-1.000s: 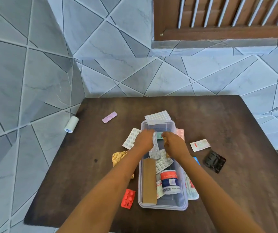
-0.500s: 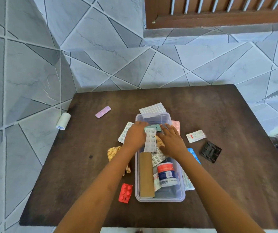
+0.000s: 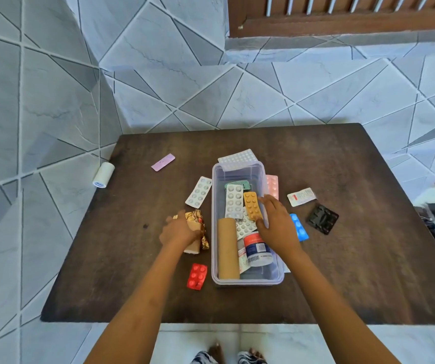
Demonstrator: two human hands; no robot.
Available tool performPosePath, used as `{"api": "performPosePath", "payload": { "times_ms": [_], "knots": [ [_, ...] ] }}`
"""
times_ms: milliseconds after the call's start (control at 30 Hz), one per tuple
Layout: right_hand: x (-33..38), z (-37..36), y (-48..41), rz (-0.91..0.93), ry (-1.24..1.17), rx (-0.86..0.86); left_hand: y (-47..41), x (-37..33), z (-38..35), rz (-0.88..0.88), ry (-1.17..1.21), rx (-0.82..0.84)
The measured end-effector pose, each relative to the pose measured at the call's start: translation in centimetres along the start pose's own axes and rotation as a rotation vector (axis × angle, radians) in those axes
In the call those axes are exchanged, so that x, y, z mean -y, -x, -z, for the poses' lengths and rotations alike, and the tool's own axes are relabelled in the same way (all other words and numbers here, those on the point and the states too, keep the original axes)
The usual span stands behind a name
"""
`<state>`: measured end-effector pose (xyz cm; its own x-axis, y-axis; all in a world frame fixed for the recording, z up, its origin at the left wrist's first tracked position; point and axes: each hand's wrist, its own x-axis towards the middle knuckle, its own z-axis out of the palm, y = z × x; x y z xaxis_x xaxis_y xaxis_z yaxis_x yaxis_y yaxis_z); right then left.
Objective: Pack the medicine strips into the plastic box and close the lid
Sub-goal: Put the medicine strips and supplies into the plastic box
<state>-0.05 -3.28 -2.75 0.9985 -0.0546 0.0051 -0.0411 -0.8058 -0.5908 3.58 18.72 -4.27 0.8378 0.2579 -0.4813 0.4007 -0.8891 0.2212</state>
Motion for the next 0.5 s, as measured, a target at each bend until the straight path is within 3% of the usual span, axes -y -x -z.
{"api": "performPosePath", "payload": {
  "times_ms": [267, 433, 500],
  "knots": [
    [2.5, 0.0, 1.7, 0.041, -0.027, -0.035, 0.5, 1.2, 0.8, -0.002, 0.340, -0.145],
    [7.9, -1.2, 1.0, 0.087, -0.129, 0.089, 1.6, 1.3, 5.0, -0.086, 0.599, -0.226],
    [10.0, -1.6, 0.2, 0.024, -0.177, 0.127, 2.2, 1.1, 7.0, -0.187, 0.669, -0.242]
  ]
}}
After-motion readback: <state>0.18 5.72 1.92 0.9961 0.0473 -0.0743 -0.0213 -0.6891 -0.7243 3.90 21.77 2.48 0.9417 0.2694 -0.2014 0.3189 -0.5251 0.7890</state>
